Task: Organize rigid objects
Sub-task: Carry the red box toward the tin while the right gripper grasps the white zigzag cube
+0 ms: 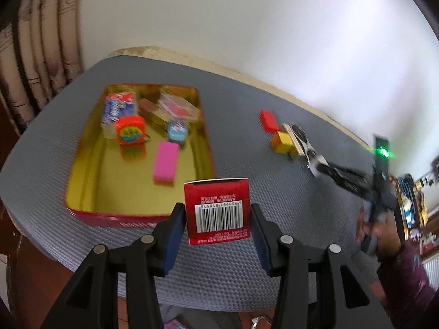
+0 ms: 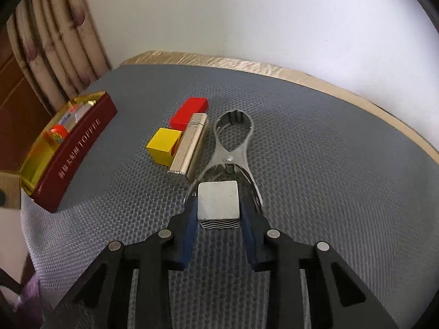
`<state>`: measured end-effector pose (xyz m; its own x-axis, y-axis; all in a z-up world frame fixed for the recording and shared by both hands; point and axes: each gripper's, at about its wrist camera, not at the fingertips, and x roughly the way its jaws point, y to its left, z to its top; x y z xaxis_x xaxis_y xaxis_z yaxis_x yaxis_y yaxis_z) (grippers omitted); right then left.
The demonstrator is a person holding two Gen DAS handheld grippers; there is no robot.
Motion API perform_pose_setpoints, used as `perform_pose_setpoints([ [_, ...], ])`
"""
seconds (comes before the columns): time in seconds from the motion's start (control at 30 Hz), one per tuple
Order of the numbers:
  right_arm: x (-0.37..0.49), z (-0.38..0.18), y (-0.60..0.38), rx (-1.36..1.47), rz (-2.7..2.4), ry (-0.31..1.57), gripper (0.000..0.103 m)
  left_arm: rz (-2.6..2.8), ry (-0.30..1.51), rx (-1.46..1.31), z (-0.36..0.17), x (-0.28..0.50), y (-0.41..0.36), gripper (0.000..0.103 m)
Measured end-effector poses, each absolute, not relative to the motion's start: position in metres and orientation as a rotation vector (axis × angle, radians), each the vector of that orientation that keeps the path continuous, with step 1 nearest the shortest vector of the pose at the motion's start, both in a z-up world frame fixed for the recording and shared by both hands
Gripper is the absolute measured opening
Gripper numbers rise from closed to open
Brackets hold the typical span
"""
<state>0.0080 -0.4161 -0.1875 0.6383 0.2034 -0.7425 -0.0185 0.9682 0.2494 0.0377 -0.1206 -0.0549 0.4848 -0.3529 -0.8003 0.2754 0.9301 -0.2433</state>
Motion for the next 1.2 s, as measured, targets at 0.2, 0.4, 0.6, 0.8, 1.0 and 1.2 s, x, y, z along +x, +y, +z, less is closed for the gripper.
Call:
perform_pose_setpoints([
  [0.2,-0.042,-0.164,-0.419,0.309,0.12,0.793,0.028,-0.323,0.979,-0.055,-0.052,0.077,-0.107,0.047],
  [0.4,-0.072,-0.144,-0.421,0.368,0.128,0.745,0.028,-0.26,1.036,-0.066,-0.076,0.112,-0.092,0.047],
  [0.6,-0.077,-0.13,-0.416,0.391,0.157,0.713,0.028,-0.212,1.04,-0.008,-0.093,0.122,-0.087,0.048],
  [0.8,-0.072,-0.115,-0.391,0.37,0.221,0.7,0.028,-0.18,1.062,0.027,-0.105,0.128,-0.085,0.048],
  [1.0,-0.064,-0.102,-0.364,0.349,0.277,0.694,0.028,-0.124,1.05,0.046,-0.102,0.129,-0.077,0.05],
  [1.2,-0.043,-0.081,-0.327,0.341,0.385,0.685,0.028,-0.073,1.004,-0.047,-0.074,0.111,-0.053,0.051],
])
